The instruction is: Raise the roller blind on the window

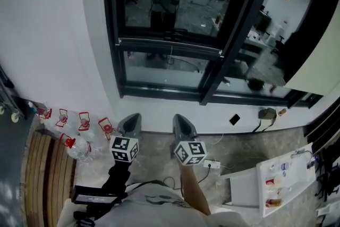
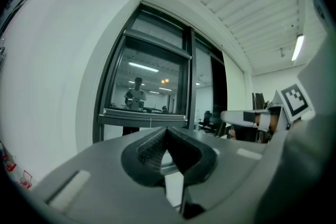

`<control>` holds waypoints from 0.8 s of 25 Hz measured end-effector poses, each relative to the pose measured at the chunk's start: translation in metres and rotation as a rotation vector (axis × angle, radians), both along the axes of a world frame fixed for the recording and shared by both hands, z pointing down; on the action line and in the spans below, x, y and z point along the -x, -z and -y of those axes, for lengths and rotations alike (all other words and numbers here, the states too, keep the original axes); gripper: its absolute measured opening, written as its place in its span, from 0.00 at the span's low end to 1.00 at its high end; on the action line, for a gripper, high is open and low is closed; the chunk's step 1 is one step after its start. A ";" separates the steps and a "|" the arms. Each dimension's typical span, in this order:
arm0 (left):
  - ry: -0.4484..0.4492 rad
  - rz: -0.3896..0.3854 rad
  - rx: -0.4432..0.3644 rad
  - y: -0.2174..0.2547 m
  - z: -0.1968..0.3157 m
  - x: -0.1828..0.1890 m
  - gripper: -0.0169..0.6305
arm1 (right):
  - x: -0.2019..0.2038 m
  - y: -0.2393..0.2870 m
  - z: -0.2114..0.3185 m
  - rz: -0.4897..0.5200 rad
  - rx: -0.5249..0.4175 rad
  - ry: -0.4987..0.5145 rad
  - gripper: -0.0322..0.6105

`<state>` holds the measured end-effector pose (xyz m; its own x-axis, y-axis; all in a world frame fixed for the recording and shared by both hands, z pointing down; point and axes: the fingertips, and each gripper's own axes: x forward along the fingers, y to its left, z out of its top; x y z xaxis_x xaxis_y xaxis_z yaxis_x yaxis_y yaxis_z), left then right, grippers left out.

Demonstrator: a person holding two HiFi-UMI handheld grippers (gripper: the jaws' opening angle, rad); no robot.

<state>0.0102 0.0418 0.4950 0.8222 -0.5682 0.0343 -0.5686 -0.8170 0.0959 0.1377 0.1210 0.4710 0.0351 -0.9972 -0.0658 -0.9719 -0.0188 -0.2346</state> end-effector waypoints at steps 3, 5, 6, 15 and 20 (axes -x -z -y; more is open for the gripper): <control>0.002 -0.002 -0.008 0.004 0.004 0.002 0.02 | 0.006 0.002 0.004 -0.001 0.000 0.013 0.05; 0.001 -0.006 -0.016 0.008 0.007 0.001 0.02 | 0.007 0.005 0.007 -0.007 -0.004 0.014 0.05; 0.000 -0.006 -0.018 0.009 0.008 0.001 0.02 | 0.007 0.006 0.008 -0.008 -0.007 0.013 0.05; -0.007 0.001 -0.008 0.005 0.008 -0.002 0.02 | 0.004 0.007 0.007 -0.016 -0.002 0.009 0.05; 0.001 0.003 -0.006 0.006 0.009 -0.001 0.02 | 0.003 0.006 0.008 -0.021 0.013 0.003 0.05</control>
